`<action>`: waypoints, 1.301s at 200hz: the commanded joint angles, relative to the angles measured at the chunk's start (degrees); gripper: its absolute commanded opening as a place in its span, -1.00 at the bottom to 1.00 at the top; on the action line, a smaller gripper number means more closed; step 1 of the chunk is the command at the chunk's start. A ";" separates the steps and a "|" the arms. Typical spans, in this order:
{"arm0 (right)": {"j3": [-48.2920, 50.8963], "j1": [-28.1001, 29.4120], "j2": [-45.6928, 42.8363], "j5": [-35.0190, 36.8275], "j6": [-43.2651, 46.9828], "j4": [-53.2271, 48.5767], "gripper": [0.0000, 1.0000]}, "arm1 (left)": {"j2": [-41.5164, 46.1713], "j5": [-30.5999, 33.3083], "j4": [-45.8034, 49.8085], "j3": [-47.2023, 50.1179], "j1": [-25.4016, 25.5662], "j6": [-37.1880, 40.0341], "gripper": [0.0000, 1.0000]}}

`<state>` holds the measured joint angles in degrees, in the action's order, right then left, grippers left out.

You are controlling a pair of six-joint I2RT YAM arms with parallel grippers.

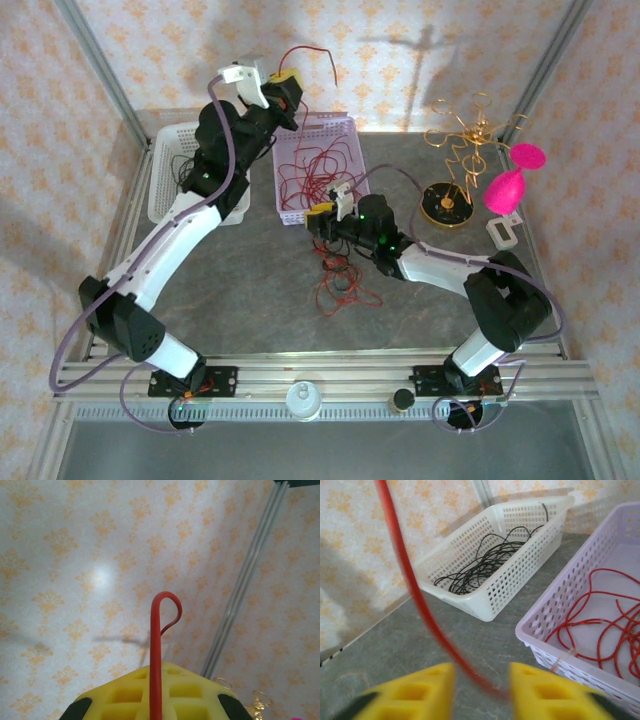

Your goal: Untangle the cables

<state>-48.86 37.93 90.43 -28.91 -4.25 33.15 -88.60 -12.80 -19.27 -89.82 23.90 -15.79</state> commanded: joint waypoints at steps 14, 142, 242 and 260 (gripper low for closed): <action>1.73 -0.14 -6.73 4.01 -0.60 -3.97 0.09 | -5.57 -2.25 -6.96 -3.34 -2.28 -2.83 -1.00; 20.28 -0.14 -42.62 20.75 -6.48 -21.55 0.20 | -24.46 -9.18 -14.70 -2.86 -5.10 -12.25 -1.00; 20.16 -0.09 -42.97 29.93 -15.60 -33.52 0.22 | -40.06 -7.30 -4.86 -6.17 -6.72 -16.37 -1.00; 19.69 -0.14 -41.56 29.52 -15.61 -34.35 0.22 | -42.47 -6.05 -3.16 -6.53 -6.76 -16.22 -0.90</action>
<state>-27.11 37.91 47.59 -2.13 -18.28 1.83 -128.16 -20.51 -26.30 -94.56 17.82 -30.63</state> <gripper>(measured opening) 0.610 0.050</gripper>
